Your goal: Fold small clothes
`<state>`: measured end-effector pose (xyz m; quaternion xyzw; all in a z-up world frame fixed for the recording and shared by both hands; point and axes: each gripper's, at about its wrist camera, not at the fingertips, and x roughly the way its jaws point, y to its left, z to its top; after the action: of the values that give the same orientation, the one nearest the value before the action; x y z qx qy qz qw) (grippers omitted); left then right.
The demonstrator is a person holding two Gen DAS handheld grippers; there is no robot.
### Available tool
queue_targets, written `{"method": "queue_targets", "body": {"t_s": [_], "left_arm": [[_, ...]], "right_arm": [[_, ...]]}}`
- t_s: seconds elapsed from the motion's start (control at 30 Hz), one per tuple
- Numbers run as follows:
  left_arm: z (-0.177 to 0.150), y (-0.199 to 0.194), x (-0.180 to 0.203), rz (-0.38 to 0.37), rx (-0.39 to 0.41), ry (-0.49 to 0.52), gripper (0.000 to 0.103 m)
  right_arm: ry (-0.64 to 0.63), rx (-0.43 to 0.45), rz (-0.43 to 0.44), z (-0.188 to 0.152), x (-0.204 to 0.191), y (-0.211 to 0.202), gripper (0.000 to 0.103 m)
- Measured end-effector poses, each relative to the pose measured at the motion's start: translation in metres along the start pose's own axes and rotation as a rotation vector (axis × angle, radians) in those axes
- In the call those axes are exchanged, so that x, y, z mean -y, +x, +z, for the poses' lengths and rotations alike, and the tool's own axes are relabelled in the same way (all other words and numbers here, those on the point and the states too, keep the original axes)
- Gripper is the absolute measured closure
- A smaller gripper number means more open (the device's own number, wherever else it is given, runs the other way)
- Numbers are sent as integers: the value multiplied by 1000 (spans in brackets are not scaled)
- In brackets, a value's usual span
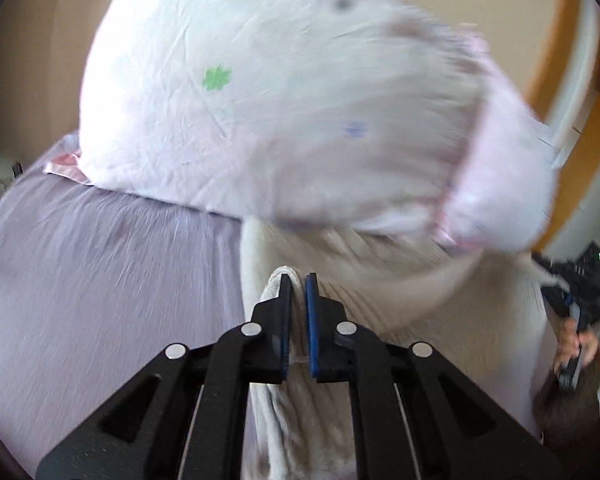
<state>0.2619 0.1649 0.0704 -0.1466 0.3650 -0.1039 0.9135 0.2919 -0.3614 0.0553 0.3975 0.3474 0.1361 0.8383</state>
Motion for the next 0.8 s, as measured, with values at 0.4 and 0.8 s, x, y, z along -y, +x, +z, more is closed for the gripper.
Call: {"method": "queue_targets", "body": {"t_s": [0.4,0.8], "left_arm": [[3,5,-63,-148,-55,-259,38],[-40,44,-55,-241,-245,-370,74]], "right_arm": [[-31,81,40,9,1,-4,1],[7,103,42,-1,37,-12,1]]}}
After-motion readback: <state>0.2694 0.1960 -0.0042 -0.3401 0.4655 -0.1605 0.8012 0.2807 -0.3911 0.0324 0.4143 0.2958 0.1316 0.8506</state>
